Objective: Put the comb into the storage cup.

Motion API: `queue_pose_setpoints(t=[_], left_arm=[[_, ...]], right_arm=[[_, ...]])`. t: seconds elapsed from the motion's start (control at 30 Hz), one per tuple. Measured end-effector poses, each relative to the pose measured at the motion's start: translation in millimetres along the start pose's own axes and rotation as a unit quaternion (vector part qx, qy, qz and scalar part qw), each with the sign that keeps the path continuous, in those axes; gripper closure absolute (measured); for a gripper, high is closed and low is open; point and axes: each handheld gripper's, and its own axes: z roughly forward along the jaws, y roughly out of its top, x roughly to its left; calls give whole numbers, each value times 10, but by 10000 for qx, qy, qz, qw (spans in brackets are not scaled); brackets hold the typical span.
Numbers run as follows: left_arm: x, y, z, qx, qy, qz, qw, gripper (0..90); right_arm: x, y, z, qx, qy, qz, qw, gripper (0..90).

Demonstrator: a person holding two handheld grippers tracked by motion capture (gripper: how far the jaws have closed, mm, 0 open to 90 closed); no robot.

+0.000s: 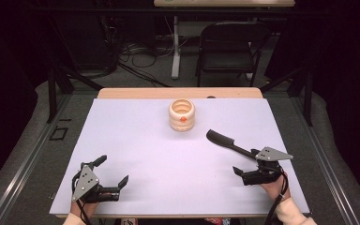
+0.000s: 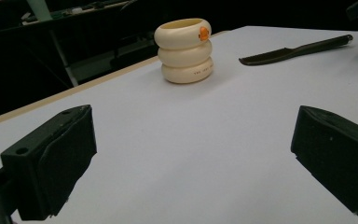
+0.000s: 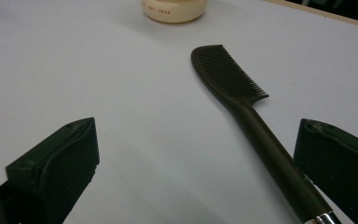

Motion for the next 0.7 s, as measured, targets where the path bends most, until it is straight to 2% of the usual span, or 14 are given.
queue_pose_setpoints(t=[0.13, 0.17, 0.2, 0.27, 0.37, 0.43, 0.47, 0.53, 0.57, 0.7], left_arm=[[2, -2, 1, 17, -5, -12, 10000, 1], [2, -2, 2, 29, -9, 1, 10000, 1], [2, -2, 4, 34, -15, 0, 10000, 1], [1, -2, 4, 34, -20, 4, 10000, 1], [1, 0, -1, 18, 12, 4, 10000, 1], [2, 0, -2, 16, 10, 3, 10000, 1], [1, 0, -1, 19, 7, 3, 10000, 1], [-1, 1, 1, 27, -2, 12, 10000, 1], [-2, 2, 1, 27, -4, 16, 10000, 1], [-1, 2, 2, 35, -7, 16, 10000, 1]], right_arm=[[-49, 3, 39, 38, -95, 57, 9999, 9], [-60, 6, 45, 52, -140, 80, 9999, 25], [-89, 7, 63, 73, -224, 127, 9996, 90], [-94, 7, 67, 77, -228, 130, 9996, 109], [-118, 7, 94, 158, -315, 122, 9993, 224], [-133, 3, 102, 149, -347, 111, 9992, 344], [-133, 3, 102, 149, -347, 111, 9992, 344], [-153, -5, 101, 151, -329, 129, 9993, 492], [-153, -5, 101, 151, -329, 129, 9993, 492], [-173, -13, 126, 278, -389, 62, 9988, 693]])
